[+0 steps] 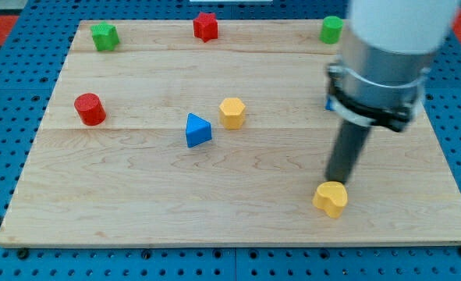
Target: Point your arm at blue triangle
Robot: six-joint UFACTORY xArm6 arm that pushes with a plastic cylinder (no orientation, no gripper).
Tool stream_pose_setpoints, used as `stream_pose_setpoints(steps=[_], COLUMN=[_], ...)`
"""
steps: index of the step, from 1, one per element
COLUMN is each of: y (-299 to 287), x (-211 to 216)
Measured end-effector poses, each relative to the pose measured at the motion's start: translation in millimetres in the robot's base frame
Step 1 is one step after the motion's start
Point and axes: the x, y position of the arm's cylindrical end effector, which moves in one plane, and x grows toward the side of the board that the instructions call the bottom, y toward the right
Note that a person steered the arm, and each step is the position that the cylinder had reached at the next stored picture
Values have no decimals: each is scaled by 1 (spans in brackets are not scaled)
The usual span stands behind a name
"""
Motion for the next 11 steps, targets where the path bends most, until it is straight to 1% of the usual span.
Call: stream_pose_setpoints(steps=[1, 2, 3, 5, 7, 8, 9, 10, 11], y=[2, -37, -48, -64, -157, -165, -191, -233, -244], x=[-3, -35, -48, -49, -56, -83, -107, -107, -60])
